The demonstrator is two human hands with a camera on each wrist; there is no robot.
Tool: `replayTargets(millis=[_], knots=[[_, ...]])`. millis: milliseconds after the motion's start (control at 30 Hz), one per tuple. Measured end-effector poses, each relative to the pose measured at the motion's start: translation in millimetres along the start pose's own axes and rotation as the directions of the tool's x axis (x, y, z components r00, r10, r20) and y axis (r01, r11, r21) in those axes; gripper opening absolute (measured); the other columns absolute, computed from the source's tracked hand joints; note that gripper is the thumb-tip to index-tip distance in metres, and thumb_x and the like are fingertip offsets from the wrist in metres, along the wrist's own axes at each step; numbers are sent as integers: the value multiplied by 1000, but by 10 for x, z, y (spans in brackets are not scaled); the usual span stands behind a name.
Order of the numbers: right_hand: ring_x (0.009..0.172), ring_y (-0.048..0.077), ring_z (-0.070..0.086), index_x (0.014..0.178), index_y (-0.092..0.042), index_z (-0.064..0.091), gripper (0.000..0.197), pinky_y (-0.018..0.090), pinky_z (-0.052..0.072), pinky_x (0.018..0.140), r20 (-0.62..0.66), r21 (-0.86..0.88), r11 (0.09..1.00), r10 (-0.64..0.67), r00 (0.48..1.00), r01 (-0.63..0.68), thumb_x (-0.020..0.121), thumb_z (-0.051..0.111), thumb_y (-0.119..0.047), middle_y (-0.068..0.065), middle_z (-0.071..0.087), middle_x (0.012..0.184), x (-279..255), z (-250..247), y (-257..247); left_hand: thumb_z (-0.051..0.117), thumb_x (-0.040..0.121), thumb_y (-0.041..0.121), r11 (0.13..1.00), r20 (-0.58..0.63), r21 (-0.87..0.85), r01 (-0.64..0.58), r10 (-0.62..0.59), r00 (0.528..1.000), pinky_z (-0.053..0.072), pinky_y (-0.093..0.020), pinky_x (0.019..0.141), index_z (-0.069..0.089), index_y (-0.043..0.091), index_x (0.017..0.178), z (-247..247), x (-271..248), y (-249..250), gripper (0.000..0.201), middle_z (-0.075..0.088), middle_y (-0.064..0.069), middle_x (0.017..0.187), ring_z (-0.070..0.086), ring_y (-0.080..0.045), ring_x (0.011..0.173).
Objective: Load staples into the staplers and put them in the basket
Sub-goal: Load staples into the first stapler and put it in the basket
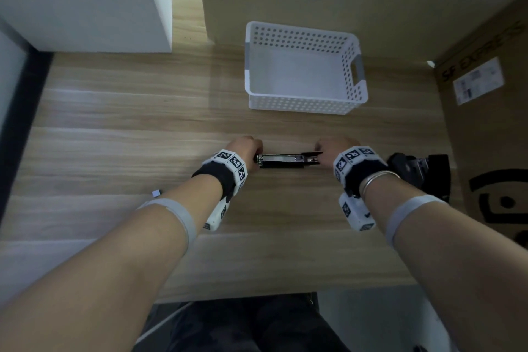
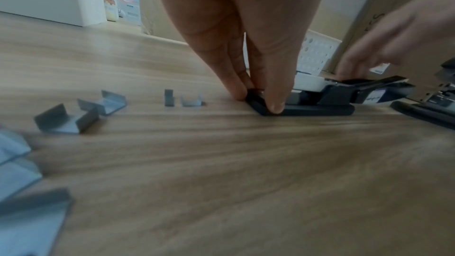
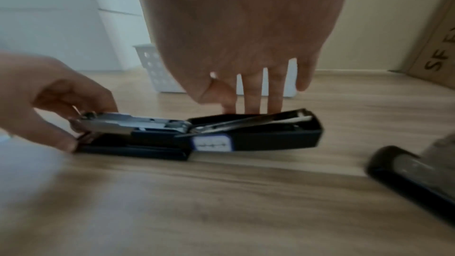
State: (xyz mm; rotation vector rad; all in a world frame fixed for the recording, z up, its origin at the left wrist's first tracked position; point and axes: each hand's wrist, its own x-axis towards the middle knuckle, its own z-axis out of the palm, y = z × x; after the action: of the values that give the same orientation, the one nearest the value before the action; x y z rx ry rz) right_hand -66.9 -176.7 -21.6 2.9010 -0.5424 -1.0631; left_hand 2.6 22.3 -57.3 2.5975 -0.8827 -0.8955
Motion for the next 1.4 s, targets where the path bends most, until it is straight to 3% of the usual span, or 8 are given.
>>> replayTargets(millis=[100,233,367,500,700,1100,1300,1400], knots=[[95,28,63,121,-25,52,33,39,49,93,56,-59,998,4,998,0,89,54,-20,5,67,107,-2,117,181,66,78,13,1000,3,24,-3,2,1000,48,-36,91,59,10,113,-1,14,16,36,60,-15,117,58,-33,107],[79,30,63,102,-14,52,27,33,54,69,38,-35,999,23,999,-21,79,66,-10,12,61,94,22,109,298,65,79,10,998,14,56,-19,18,1000,48,-35,90,60,9,112,-16,35,26,34,62,-15,115,59,-33,105],[72,24,59,82,-11,53,19,29,51,65,27,-31,999,-25,999,26,77,71,-16,6,60,80,-107,-270,143,68,76,13,998,38,65,-22,19,999,51,-36,88,61,11,110,-42,49,30,35,64,-13,115,61,-32,103],[71,21,57,84,-13,61,17,27,42,58,27,-71,978,-196,980,197,78,72,-24,3,58,77,-318,-606,-230,69,77,16,997,60,77,-17,13,998,50,-33,87,59,12,114,-54,59,34,39,63,-12,117,61,-31,104],[87,25,63,101,-10,67,25,33,52,68,-44,-120,937,-335,941,328,85,65,-28,6,64,100,-197,-335,-776,64,79,20,999,37,34,2,-3,999,49,-33,84,61,10,108,-23,79,14,31,64,-16,111,62,-33,101],[100,25,60,113,-17,63,31,31,43,71,-90,73,941,-325,942,332,85,66,-31,3,60,112,-69,-108,-721,65,78,12,995,-76,-80,-64,58,995,48,-39,85,61,6,109,72,22,-69,32,61,-20,109,60,-37,99],[95,30,63,115,-16,60,32,32,47,72,-49,87,964,-247,968,251,84,63,-10,10,63,107,-55,76,-586,55,86,8,996,-23,-59,-72,71,997,44,-35,93,58,8,118,2,21,-99,32,58,-20,117,56,-35,107],[97,31,62,113,-14,59,32,32,46,73,-84,67,967,-239,967,245,83,63,-6,10,61,107,-12,141,-614,49,87,2,995,-79,-77,-70,64,995,45,-33,89,58,8,117,-77,10,-115,32,60,-18,119,58,-34,107]])
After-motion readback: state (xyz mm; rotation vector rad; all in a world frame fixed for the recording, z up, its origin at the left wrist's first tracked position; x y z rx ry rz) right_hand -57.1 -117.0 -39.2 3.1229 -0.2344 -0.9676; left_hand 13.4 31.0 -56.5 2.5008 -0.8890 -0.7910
